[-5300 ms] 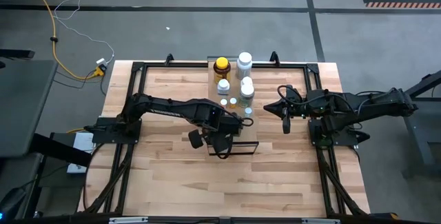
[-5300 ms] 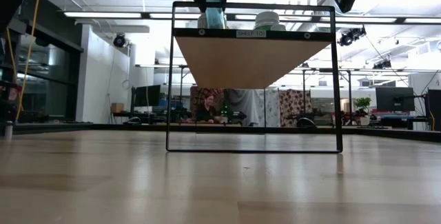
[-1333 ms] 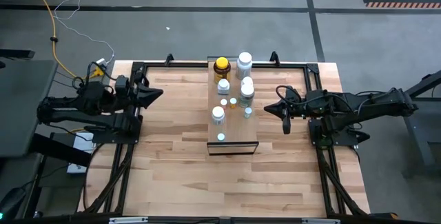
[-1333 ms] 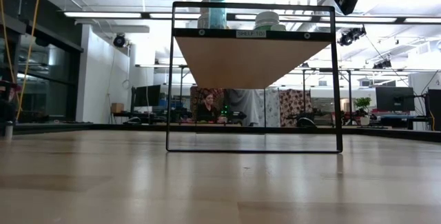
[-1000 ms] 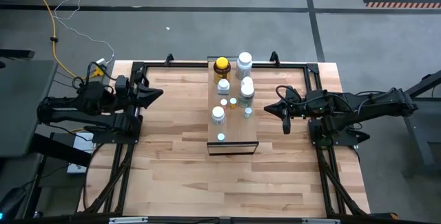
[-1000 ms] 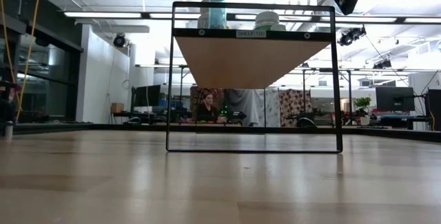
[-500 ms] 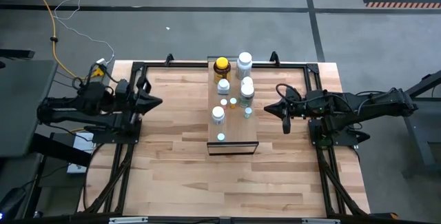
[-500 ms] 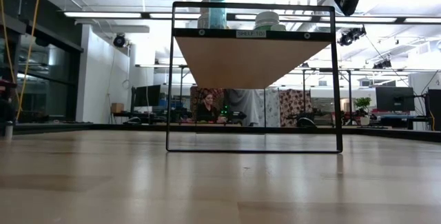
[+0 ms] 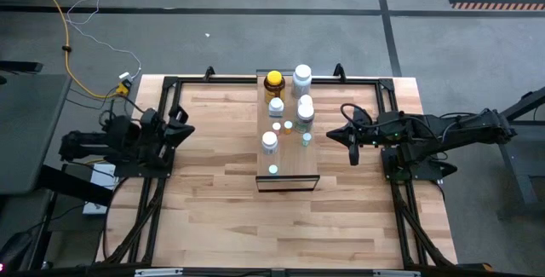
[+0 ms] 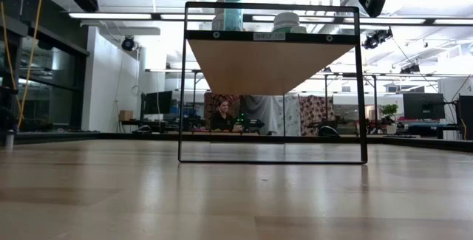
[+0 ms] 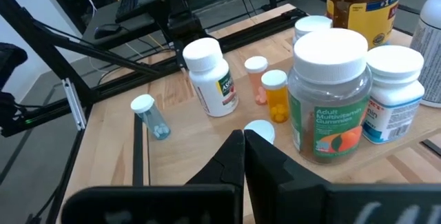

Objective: Pick and place medicine bottles onto shelf by color
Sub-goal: Return to Home Position

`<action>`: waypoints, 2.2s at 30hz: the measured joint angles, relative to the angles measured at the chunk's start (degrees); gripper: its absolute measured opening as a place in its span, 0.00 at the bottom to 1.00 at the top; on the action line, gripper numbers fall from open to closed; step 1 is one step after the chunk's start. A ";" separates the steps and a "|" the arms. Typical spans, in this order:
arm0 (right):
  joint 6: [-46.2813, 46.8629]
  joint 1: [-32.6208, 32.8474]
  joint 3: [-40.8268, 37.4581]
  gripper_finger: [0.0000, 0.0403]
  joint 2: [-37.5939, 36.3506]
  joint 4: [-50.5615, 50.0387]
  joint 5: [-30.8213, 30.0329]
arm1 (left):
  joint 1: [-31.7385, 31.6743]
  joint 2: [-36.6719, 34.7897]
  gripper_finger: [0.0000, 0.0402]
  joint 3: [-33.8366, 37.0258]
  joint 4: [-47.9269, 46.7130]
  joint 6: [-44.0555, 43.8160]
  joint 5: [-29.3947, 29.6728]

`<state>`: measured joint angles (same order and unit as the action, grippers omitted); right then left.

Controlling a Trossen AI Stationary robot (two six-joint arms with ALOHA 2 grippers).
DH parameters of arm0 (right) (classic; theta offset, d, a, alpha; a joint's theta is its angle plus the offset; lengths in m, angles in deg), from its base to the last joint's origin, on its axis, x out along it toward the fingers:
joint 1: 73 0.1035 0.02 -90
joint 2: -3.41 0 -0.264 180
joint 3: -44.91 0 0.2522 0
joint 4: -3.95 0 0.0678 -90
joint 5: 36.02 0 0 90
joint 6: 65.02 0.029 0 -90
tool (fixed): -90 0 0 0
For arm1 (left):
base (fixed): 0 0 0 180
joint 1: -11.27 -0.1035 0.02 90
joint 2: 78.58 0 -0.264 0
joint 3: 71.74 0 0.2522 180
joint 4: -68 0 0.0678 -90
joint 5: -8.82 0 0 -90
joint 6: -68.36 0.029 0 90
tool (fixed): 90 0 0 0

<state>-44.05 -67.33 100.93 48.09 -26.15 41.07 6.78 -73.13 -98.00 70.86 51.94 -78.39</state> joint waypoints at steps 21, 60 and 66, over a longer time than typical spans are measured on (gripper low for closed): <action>1.42 -0.02 0.00 0.00 0.00 -1.49 0.10 | -0.04 -2.62 0.00 11.81 -5.46 -4.90 -4.56; -4.49 0.01 0.00 0.00 -16.13 -7.60 2.73 | -0.02 -2.62 0.00 11.81 -13.42 -7.24 -6.21; -4.26 1.30 0.00 0.00 -19.29 -7.58 4.46 | -0.02 -2.96 0.00 11.81 -13.52 -7.39 -6.21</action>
<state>-48.30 -66.03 100.93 28.80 -33.74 45.53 6.76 -76.09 -86.19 57.33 44.55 -84.60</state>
